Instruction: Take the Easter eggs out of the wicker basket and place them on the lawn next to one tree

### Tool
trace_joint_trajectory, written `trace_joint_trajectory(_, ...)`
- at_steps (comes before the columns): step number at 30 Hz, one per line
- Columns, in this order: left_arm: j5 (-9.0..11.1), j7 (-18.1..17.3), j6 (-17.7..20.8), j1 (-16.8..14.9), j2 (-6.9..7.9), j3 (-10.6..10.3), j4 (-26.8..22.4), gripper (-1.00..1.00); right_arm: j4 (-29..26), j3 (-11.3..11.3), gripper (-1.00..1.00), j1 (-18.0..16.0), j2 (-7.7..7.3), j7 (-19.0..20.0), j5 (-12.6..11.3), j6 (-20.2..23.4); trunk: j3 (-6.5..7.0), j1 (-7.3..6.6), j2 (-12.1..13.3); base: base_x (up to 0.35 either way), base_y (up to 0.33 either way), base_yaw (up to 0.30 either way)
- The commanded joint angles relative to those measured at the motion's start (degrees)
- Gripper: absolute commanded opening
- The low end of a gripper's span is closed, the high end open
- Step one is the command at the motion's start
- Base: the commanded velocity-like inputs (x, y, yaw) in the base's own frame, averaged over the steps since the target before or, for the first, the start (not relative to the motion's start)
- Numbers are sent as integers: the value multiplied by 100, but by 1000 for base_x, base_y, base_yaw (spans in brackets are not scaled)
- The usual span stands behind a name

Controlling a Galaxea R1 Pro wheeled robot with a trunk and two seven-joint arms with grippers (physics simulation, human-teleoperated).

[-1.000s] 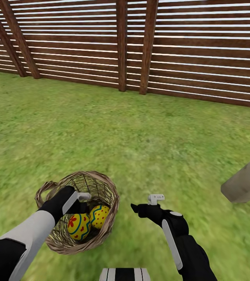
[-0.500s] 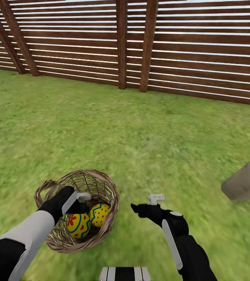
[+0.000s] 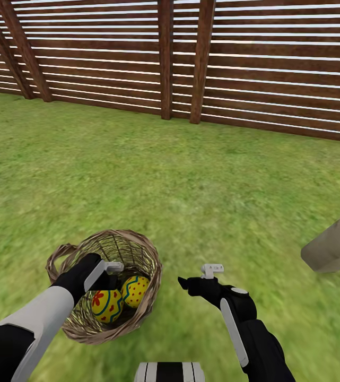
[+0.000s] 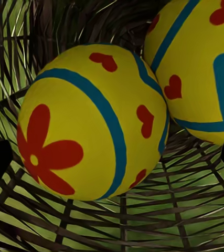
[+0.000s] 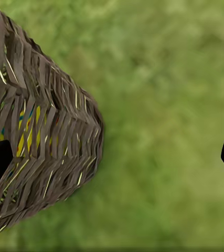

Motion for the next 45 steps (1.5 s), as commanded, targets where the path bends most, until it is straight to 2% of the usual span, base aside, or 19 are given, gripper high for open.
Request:
trace_joint_trajectory(1, 62, 48, 18, -2, 7, -41, -10, 100, -7, -3, 100, -2, 1, -16, -51, 30, -4, -1, -2, 0, 0, 0)
trace_joint_trajectory(3, 62, 49, 17, -2, 8, -41, -10, 100, -6, -3, 100, -2, 1, -16, -51, 30, -4, -1, -2, 0, 0, 0)
trace_joint_trajectory(8, 58, 50, 11, -2, 9, -40, -9, 100, -6, -3, 100, -2, 1, -16, -51, 30, -115, 12, -8, 0, 0, 0)
trace_joint_trajectory(28, 55, 94, -27, -2, 18, -33, -10, 100, -149, -13, 100, 11, -6, -4, -51, 19, -115, 12, -8, 0, 0, 0)
trace_joint_trajectory(31, 54, 94, -27, -2, 18, -33, -10, 100, -505, -18, 100, 166, -17, 0, -51, 17, -115, 12, -8, 0, 0, 0)
trace_joint_trajectory(34, 54, 94, -28, -2, 18, -33, -10, 100, -982, -12, 100, 521, -22, 8, -51, 15, -115, 12, -8, 0, 0, 0)
trace_joint_trajectory(39, 57, 98, -28, -2, 18, -33, -10, 100, -1169, -38, 100, 719, -24, 145, -48, 19, -115, 12, -8, 0, 0, 0)
trace_joint_trajectory(45, 61, 108, -34, -2, 18, -33, -10, 100, -1210, -50, 100, 762, -25, 209, -43, 21, -115, 12, -8, 0, 0, 0)
